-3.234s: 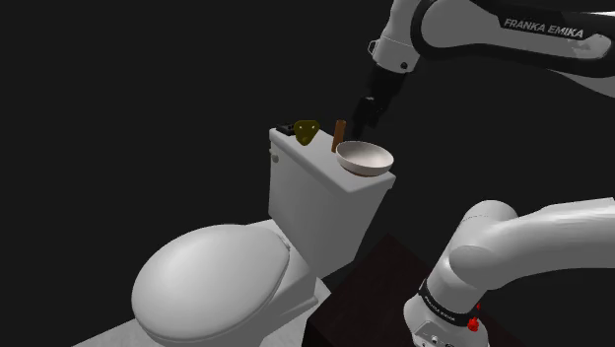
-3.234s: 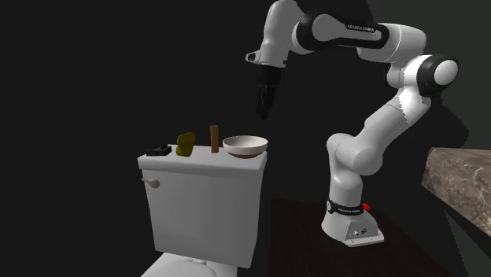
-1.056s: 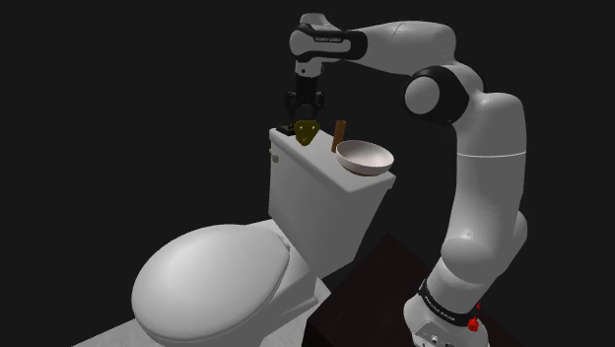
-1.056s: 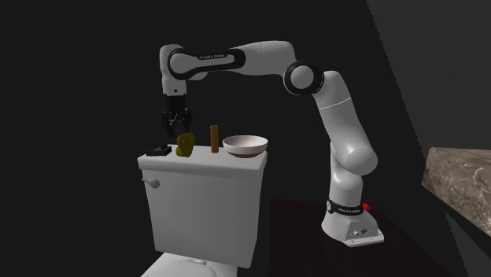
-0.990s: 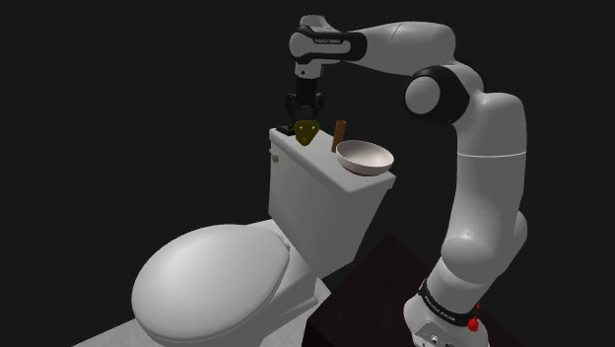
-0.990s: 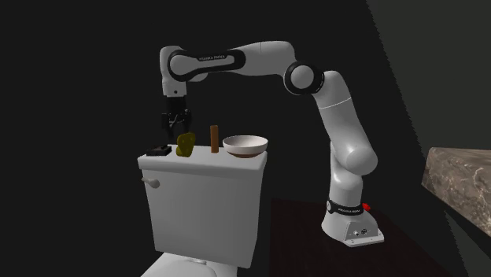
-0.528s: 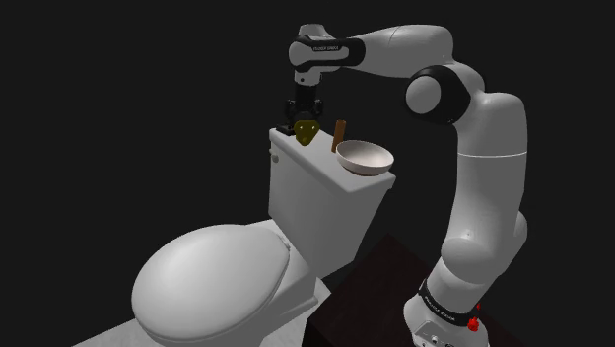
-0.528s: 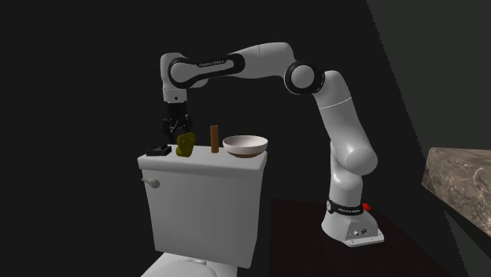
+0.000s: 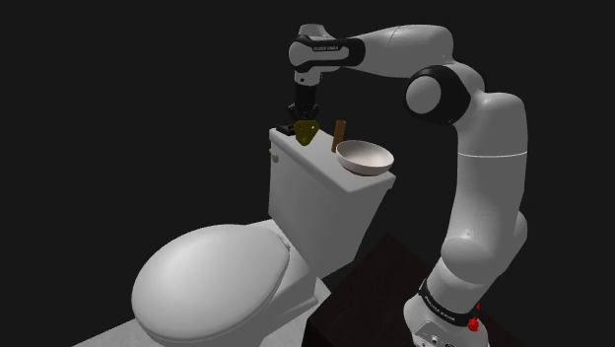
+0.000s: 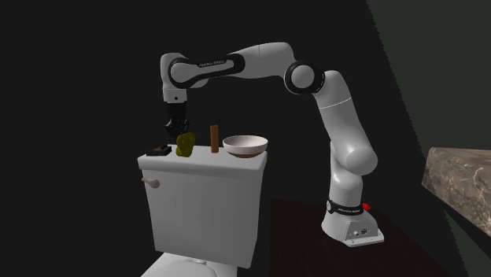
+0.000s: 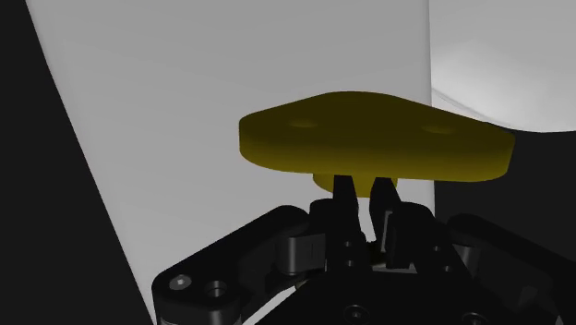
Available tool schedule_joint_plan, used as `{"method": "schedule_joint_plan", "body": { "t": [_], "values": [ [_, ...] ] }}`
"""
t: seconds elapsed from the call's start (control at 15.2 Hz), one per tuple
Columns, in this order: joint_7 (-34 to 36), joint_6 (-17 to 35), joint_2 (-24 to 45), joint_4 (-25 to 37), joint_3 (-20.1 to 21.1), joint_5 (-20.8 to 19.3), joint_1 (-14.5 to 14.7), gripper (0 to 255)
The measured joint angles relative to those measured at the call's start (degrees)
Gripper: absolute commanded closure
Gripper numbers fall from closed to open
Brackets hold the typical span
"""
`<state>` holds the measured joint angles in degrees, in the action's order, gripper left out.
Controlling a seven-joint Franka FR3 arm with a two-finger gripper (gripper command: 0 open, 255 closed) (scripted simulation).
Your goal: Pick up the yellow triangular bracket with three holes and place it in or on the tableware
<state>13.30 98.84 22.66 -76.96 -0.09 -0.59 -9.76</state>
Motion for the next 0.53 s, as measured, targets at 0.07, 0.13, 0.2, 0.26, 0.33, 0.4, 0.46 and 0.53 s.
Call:
{"method": "schedule_joint_plan", "body": {
  "t": [0.07, 0.13, 0.2, 0.26, 0.33, 0.4, 0.46, 0.53],
  "values": [
    [0.0, 0.0, 0.0, 0.0, 0.0, 0.0, 0.0, 255],
    [0.0, 0.0, 0.0, 0.0, 0.0, 0.0, 0.0, 255],
    [0.0, 0.0, 0.0, 0.0, 0.0, 0.0, 0.0, 255],
    [0.0, 0.0, 0.0, 0.0, 0.0, 0.0, 0.0, 255],
    [0.0, 0.0, 0.0, 0.0, 0.0, 0.0, 0.0, 255],
    [0.0, 0.0, 0.0, 0.0, 0.0, 0.0, 0.0, 255],
    [0.0, -0.4, 0.0, 0.4, 0.0, 0.0, 0.0, 255],
    [0.0, -0.9, -0.1, 0.8, 0.0, 0.0, 0.0, 255]
  ]
}}
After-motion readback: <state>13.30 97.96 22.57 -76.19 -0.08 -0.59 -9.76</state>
